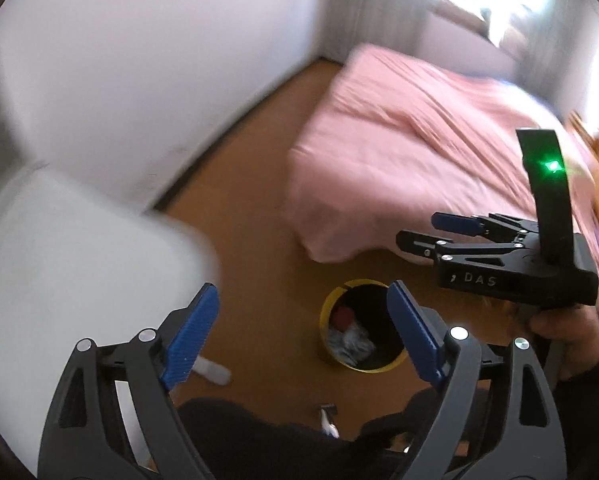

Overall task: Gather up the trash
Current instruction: 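Move both tools back over the desk, then grasp the clear oval lid with the right gripper while the left gripper grasps the white wrapper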

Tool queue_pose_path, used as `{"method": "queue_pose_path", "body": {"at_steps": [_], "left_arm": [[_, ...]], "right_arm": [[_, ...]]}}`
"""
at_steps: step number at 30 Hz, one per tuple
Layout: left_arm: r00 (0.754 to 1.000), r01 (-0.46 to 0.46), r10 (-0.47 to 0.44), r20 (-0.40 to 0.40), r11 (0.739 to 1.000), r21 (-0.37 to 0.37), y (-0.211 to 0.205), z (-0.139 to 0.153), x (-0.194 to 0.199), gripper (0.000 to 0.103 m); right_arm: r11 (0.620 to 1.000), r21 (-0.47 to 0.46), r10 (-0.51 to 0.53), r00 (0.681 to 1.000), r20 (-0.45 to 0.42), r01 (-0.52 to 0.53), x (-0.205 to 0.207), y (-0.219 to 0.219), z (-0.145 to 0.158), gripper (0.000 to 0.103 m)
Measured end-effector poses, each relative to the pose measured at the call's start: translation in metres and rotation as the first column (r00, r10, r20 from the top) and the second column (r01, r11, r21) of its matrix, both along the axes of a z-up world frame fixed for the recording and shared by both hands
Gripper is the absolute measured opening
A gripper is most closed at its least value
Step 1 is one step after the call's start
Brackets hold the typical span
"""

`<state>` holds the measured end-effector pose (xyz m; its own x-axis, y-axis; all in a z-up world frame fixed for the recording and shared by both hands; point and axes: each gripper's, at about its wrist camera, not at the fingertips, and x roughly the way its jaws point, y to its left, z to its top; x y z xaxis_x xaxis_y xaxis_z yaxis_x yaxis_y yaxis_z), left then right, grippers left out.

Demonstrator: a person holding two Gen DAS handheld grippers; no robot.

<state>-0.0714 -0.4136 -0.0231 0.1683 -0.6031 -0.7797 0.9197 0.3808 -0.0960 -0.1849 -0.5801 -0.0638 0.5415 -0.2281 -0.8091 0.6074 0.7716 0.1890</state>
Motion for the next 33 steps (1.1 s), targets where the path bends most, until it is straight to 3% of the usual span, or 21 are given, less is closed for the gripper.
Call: {"method": "queue_pose_path", "body": {"at_steps": [2, 4, 7, 8, 10, 11, 12, 14, 15, 19, 23, 26, 30, 31, 33], "left_arm": [[0.994, -0.101, 0.102, 0.035, 0.994, -0.029, 0.044, 0.015, 0.025, 0.085], [0.971, -0.221, 0.224, 0.082, 0.974, -0.047, 0.095, 0.028, 0.051, 0.086], [0.903, -0.402, 0.405, 0.141, 0.914, -0.048, 0.174, 0.037, 0.085, 0.086], [0.883, -0.442, 0.444, 0.151, 0.896, -0.044, 0.195, 0.038, 0.092, 0.086], [0.819, -0.550, 0.547, 0.175, 0.834, -0.032, 0.249, 0.039, 0.108, 0.086], [0.791, -0.589, 0.584, 0.182, 0.807, -0.027, 0.270, 0.040, 0.114, 0.086], [0.752, -0.640, 0.632, 0.188, 0.768, -0.023, 0.302, 0.039, 0.119, 0.086], [0.703, -0.697, 0.685, 0.193, 0.717, -0.010, 0.339, 0.035, 0.123, 0.086], [0.664, -0.737, 0.724, 0.187, 0.676, 0.002, 0.364, 0.030, 0.125, 0.086], [0.592, -0.803, 0.791, 0.154, 0.596, 0.021, 0.429, 0.019, 0.123, 0.086], [0.584, -0.810, 0.801, 0.132, 0.584, 0.041, 0.465, 0.009, 0.112, 0.086], [0.615, -0.787, 0.775, 0.146, 0.613, 0.063, 0.469, 0.003, 0.096, 0.086], [0.677, -0.734, 0.719, 0.157, 0.675, 0.075, 0.469, -0.007, 0.105, 0.086], [0.696, -0.715, 0.700, 0.159, 0.694, 0.078, 0.466, -0.009, 0.109, 0.086], [0.729, -0.681, 0.661, 0.178, 0.725, 0.098, 0.460, -0.012, 0.119, 0.086]], "right_arm": [[0.992, -0.018, 0.123, 0.992, 0.025, -0.123, 0.046, 0.031, 0.016, 0.064], [0.970, -0.021, 0.245, 0.968, 0.051, -0.244, 0.090, 0.067, 0.028, 0.064], [0.902, -0.024, 0.432, 0.899, 0.078, -0.431, 0.154, 0.136, 0.041, 0.064], [0.864, -0.023, 0.502, 0.861, 0.084, -0.502, 0.178, 0.168, 0.043, 0.064], [0.804, -0.017, 0.593, 0.800, 0.094, -0.594, 0.206, 0.214, 0.047, 0.064], [0.755, -0.015, 0.654, 0.751, 0.091, -0.656, 0.223, 0.247, 0.047, 0.064], [0.724, -0.016, 0.688, 0.720, 0.086, -0.690, 0.232, 0.269, 0.046, 0.064], [0.643, -0.014, 0.765, 0.641, 0.070, -0.766, 0.251, 0.319, 0.044, 0.064], [0.604, -0.014, 0.796, 0.602, 0.061, -0.797, 0.258, 0.343, 0.042, 0.064], [0.481, -0.004, 0.877, 0.481, 0.013, -0.877, 0.273, 0.421, 0.029, 0.064], [0.423, -0.014, 0.905, 0.423, -0.033, -0.906, 0.274, 0.463, 0.019, 0.064], [0.414, -0.013, 0.908, 0.414, -0.067, -0.910, 0.277, 0.478, 0.011, 0.062], [0.408, -0.033, 0.908, 0.409, -0.093, -0.912, 0.276, 0.484, 0.006, 0.055], [0.404, -0.043, 0.908, 0.407, -0.100, -0.914, 0.275, 0.485, 0.007, 0.040], [0.407, -0.048, 0.906, 0.409, -0.106, -0.912, 0.276, 0.482, 0.008, 0.036]]}}
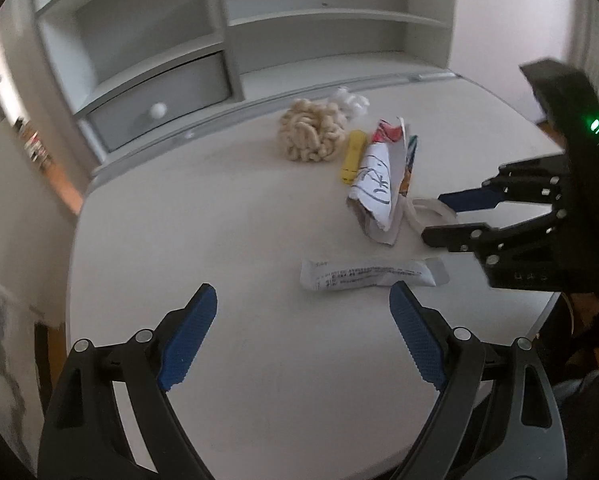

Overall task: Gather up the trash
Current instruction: 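Grasp the clear oval lid with the right gripper while the left gripper grasps the white wrapper, then carry the lid and wrapper to the black bin and release both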

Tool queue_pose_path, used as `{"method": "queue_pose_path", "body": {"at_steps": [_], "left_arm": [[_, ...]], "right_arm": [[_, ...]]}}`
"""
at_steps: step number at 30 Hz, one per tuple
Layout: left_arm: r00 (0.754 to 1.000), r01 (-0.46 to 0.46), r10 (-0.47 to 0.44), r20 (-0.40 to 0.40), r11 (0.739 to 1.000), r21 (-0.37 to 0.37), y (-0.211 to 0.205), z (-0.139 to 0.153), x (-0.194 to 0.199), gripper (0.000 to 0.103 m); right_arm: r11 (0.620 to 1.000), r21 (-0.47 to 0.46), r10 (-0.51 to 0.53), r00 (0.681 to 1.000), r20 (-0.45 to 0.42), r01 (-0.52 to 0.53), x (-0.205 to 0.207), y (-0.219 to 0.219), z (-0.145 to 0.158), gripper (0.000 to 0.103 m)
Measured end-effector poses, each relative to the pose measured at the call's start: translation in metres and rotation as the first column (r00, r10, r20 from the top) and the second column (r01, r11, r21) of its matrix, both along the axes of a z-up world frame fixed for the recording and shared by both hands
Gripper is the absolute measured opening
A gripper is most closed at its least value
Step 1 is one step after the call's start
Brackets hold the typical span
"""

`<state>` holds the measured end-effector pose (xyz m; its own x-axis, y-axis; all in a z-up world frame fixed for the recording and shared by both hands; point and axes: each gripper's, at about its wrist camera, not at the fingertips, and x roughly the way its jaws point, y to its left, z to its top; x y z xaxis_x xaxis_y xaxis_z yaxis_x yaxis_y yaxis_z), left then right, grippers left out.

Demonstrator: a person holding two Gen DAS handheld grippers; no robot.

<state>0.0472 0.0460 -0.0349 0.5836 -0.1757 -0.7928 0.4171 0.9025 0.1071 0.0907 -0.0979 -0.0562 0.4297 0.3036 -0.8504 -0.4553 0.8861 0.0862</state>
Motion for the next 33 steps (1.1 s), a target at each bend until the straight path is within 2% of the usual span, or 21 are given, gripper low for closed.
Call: {"method": "queue_pose_path", "body": {"at_steps": [3, 5, 8, 10, 13, 17, 20, 22, 24, 26, 27, 31, 33], "left_arm": [[0.995, 0.093, -0.094, 0.023, 0.995, 0.046, -0.006, -0.003, 0.010, 0.086], [0.982, 0.188, -0.187, -0.019, 0.980, 0.068, -0.010, -0.009, 0.019, 0.086], [0.943, 0.331, -0.328, -0.048, 0.939, 0.089, -0.016, -0.017, 0.024, 0.085], [0.929, 0.368, -0.363, -0.072, 0.926, 0.085, -0.019, -0.020, 0.027, 0.085], [0.897, 0.440, -0.436, -0.066, 0.895, 0.076, -0.028, -0.021, 0.026, 0.085], [0.888, 0.459, -0.452, -0.089, 0.885, 0.083, -0.039, -0.026, 0.032, 0.085], [0.888, 0.451, -0.443, -0.118, 0.892, 0.044, -0.041, -0.029, 0.034, 0.081], [0.890, 0.440, -0.433, -0.141, 0.898, 0.016, -0.042, -0.029, 0.034, 0.066], [0.897, 0.420, -0.416, -0.151, 0.908, -0.003, -0.041, -0.028, 0.028, 0.057], [0.902, 0.409, -0.405, -0.151, 0.912, -0.001, -0.043, -0.027, 0.022, 0.039], [0.905, 0.405, -0.399, -0.150, 0.914, 0.006, -0.044, -0.026, 0.018, 0.021], [0.928, 0.352, -0.340, -0.153, 0.934, 0.061, -0.051, -0.023, 0.005, 0.013], [0.940, 0.318, -0.309, -0.141, 0.947, 0.047, -0.053, -0.016, -0.003, 0.013]], "right_arm": [[0.999, 0.031, -0.009, 1.000, -0.011, 0.009, -0.001, -0.015, 0.005, 0.035], [0.999, 0.040, -0.017, 1.000, -0.009, 0.017, -0.007, -0.027, 0.011, 0.035], [0.998, 0.053, -0.044, 0.999, -0.010, 0.044, -0.011, -0.043, 0.017, 0.036], [0.996, 0.059, -0.061, 0.998, -0.008, 0.062, -0.014, -0.051, 0.018, 0.036], [0.994, 0.074, -0.082, 0.996, -0.015, 0.083, -0.017, -0.063, 0.019, 0.036], [0.991, 0.087, -0.104, 0.994, -0.026, 0.106, -0.024, -0.078, 0.019, 0.036], [0.989, 0.092, -0.112, 0.993, -0.026, 0.113, -0.026, -0.085, 0.020, 0.036], [0.988, 0.097, -0.115, 0.993, -0.025, 0.117, -0.028, -0.088, 0.021, 0.036], [0.988, 0.103, -0.116, 0.993, -0.024, 0.118, -0.026, -0.089, 0.020, 0.036], [0.987, 0.108, -0.115, 0.993, -0.022, 0.116, -0.027, -0.091, 0.021, 0.036], [0.987, 0.110, -0.113, 0.993, -0.020, 0.114, -0.028, -0.092, 0.022, 0.036], [0.986, 0.121, -0.115, 0.993, -0.009, 0.115, -0.033, -0.097, 0.025, 0.036], [0.984, 0.128, -0.125, 0.992, 0.001, 0.124, -0.039, -0.104, 0.028, 0.036]]}}
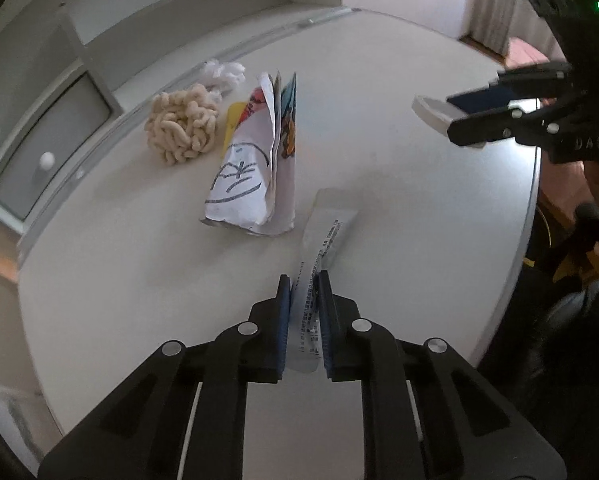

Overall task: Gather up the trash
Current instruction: 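Carry the lid and wrapper to the black bin and release both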

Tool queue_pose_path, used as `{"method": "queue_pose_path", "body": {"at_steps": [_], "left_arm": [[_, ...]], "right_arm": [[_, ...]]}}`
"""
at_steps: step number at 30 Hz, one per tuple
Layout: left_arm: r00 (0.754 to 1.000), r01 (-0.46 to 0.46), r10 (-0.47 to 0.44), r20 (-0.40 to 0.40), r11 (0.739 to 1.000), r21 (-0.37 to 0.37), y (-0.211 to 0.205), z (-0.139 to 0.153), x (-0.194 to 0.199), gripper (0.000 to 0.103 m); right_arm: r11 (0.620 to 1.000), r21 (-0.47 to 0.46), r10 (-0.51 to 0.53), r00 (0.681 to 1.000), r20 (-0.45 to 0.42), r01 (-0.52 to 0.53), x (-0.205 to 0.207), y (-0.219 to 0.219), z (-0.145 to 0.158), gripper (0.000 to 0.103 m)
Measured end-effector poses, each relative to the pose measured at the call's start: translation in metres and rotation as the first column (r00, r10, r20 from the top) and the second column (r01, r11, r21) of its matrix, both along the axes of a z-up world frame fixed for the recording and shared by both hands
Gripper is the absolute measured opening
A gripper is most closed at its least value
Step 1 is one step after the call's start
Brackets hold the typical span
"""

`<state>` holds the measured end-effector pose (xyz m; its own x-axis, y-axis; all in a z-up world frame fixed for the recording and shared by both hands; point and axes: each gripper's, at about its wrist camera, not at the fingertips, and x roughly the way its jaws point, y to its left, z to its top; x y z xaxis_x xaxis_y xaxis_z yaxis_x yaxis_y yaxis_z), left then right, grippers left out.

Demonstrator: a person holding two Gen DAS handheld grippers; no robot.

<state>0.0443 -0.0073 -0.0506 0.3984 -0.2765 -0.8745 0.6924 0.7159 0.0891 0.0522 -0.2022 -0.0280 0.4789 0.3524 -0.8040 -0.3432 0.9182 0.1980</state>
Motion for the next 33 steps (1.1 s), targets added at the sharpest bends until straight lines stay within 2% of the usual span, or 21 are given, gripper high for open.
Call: {"method": "queue_pose_path", "body": {"at_steps": [6, 9, 12, 16, 20, 23, 26, 28, 29, 32, 33], "left_arm": [[0.999, -0.033, 0.035, 0.033, 0.996, -0.079, -0.036, 0.032, -0.025, 0.013], [0.999, 0.002, 0.004, 0.044, 0.993, -0.121, -0.082, 0.040, -0.033, 0.013], [0.997, 0.068, -0.060, 0.054, 0.985, -0.160, -0.139, 0.042, -0.037, 0.013], [0.978, 0.208, -0.199, 0.063, 0.955, -0.213, -0.221, 0.042, -0.060, 0.012], [0.937, 0.347, -0.345, 0.052, 0.902, -0.256, -0.301, 0.033, -0.086, 0.013], [0.888, 0.442, -0.459, 0.009, 0.850, -0.286, -0.367, 0.017, -0.110, 0.012], [0.838, 0.513, -0.544, -0.041, 0.811, -0.281, -0.421, -0.008, -0.131, 0.013], [0.810, 0.542, -0.580, -0.081, 0.795, -0.272, -0.448, -0.029, -0.140, 0.012], [0.788, 0.564, -0.605, -0.112, 0.783, -0.264, -0.466, -0.043, -0.146, 0.013], [0.745, 0.592, -0.641, -0.184, 0.763, -0.258, -0.498, -0.074, -0.159, 0.013], [0.724, 0.607, -0.655, -0.216, 0.753, -0.252, -0.509, -0.087, -0.164, 0.013]], "right_arm": [[0.995, 0.022, -0.102, 0.994, 0.034, 0.101, -0.023, -0.047, 0.010, 0.036], [0.980, 0.031, -0.198, 0.979, 0.049, 0.197, -0.043, -0.088, 0.014, 0.036], [0.948, 0.034, -0.319, 0.946, 0.057, 0.318, -0.069, -0.140, 0.013, 0.036], [0.863, 0.025, -0.505, 0.861, 0.055, 0.505, -0.117, -0.219, 0.005, 0.036], [0.732, 0.017, -0.681, 0.732, 0.029, 0.681, -0.178, -0.301, -0.014, 0.036], [0.620, 0.010, -0.785, 0.620, -0.006, 0.785, -0.225, -0.352, -0.035, 0.036], [0.508, 0.007, -0.859, 0.508, -0.064, 0.861, -0.270, -0.395, -0.065, 0.036], [0.461, 0.005, -0.883, 0.460, -0.100, 0.887, -0.288, -0.411, -0.082, 0.036], [0.434, 0.005, -0.894, 0.431, -0.125, 0.901, -0.300, -0.421, -0.095, 0.036], [0.376, 0.010, -0.910, 0.371, -0.185, 0.926, -0.321, -0.441, -0.126, 0.036], [0.361, 0.012, -0.912, 0.356, -0.202, 0.932, -0.329, -0.448, -0.133, 0.036]]}}
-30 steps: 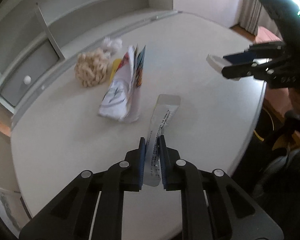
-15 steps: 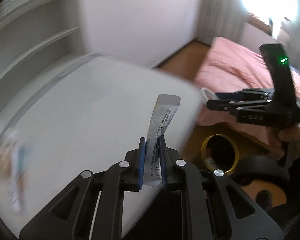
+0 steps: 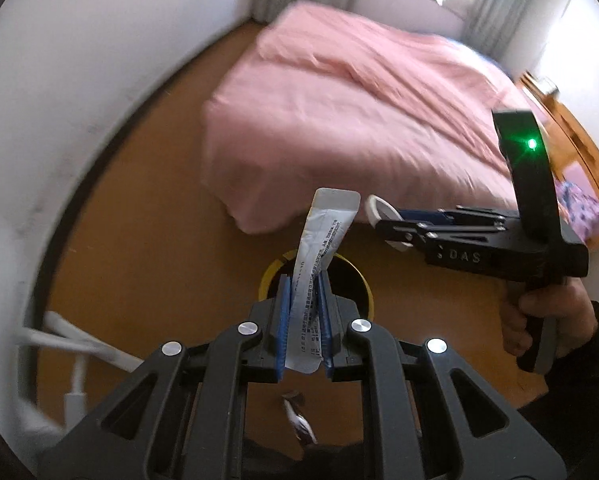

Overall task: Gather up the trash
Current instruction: 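Carry the lid and wrapper to the black bin and release both, then move both tools back over the desk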

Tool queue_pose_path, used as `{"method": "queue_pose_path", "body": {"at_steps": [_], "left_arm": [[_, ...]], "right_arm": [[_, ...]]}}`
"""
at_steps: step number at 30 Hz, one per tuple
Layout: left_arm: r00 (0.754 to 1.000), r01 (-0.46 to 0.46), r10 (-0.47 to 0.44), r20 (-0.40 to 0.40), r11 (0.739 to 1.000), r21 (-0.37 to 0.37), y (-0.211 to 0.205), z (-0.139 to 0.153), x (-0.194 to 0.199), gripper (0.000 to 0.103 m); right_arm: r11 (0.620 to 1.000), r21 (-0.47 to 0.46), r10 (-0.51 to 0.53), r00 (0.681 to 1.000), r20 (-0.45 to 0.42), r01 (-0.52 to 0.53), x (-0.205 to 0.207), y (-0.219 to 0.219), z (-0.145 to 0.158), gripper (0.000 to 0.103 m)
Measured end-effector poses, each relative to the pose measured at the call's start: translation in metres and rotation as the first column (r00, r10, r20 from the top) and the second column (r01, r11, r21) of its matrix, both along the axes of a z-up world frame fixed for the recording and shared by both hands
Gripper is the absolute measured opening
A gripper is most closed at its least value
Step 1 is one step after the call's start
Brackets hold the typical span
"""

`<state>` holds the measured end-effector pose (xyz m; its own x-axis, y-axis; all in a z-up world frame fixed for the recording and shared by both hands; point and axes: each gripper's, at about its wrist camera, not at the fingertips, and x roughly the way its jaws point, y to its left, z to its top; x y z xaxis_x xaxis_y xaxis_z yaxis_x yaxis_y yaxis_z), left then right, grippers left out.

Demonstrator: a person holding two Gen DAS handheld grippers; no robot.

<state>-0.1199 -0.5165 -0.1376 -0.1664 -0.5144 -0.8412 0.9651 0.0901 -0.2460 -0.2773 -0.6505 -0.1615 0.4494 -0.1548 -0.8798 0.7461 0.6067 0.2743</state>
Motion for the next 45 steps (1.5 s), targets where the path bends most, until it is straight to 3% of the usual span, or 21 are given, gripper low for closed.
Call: {"method": "queue_pose_path", "body": {"at_steps": [5, 15, 17, 18, 19, 30, 33, 35, 36, 41, 45], "left_arm": [[0.997, 0.072, -0.069, -0.037, 0.994, 0.087, -0.038, -0.043, -0.025, 0.013], [0.990, 0.138, -0.131, -0.057, 0.981, 0.139, -0.078, -0.074, -0.060, 0.014], [0.988, 0.144, -0.135, -0.067, 0.979, 0.143, -0.079, -0.074, -0.062, 0.026], [0.988, 0.146, -0.137, -0.069, 0.979, 0.142, -0.082, -0.075, -0.064, 0.047], [0.989, 0.143, -0.135, -0.063, 0.981, 0.134, -0.084, -0.074, -0.066, 0.056], [0.995, 0.099, -0.098, -0.022, 0.990, 0.098, -0.074, -0.047, -0.060, 0.059], [0.997, 0.074, -0.073, -0.010, 0.995, 0.067, -0.064, -0.031, -0.053, 0.065], [0.999, 0.050, -0.050, 0.008, 0.998, 0.041, -0.054, -0.017, -0.046, 0.069], [0.999, 0.041, -0.041, 0.014, 0.999, 0.033, -0.050, -0.012, -0.044, 0.072], [0.998, -0.035, 0.036, 0.051, 0.999, -0.025, -0.016, 0.021, -0.021, 0.078], [0.983, -0.120, 0.129, 0.127, 0.990, -0.077, 0.030, 0.059, 0.005, 0.081]], "right_arm": [[0.997, 0.062, -0.050, 0.998, -0.031, 0.052, -0.020, -0.024, -0.032, 0.036], [0.986, 0.113, -0.118, 0.992, -0.035, 0.121, -0.048, -0.043, -0.048, 0.036], [0.984, 0.118, -0.129, 0.991, -0.029, 0.132, -0.054, -0.046, -0.049, 0.036], [0.983, 0.121, -0.132, 0.991, -0.027, 0.135, -0.057, -0.047, -0.049, 0.036], [0.983, 0.124, -0.134, 0.991, -0.026, 0.136, -0.058, -0.047, -0.049, 0.036], [0.985, 0.137, -0.102, 0.994, -0.036, 0.106, -0.053, -0.041, -0.053, 0.036], [0.987, 0.125, -0.094, 0.995, -0.039, 0.098, -0.049, -0.038, -0.052, 0.037], [0.989, 0.113, -0.093, 0.995, -0.037, 0.097, -0.046, -0.036, -0.049, 0.049], [0.990, 0.101, -0.096, 0.995, -0.033, 0.099, -0.045, -0.034, -0.045, 0.058], [0.995, 0.047, -0.085, 0.996, -0.010, 0.086, -0.031, -0.024, -0.022, 0.059], [1.000, -0.005, -0.022, 0.999, 0.043, 0.023, -0.001, -0.005, 0.015, 0.061]]}}
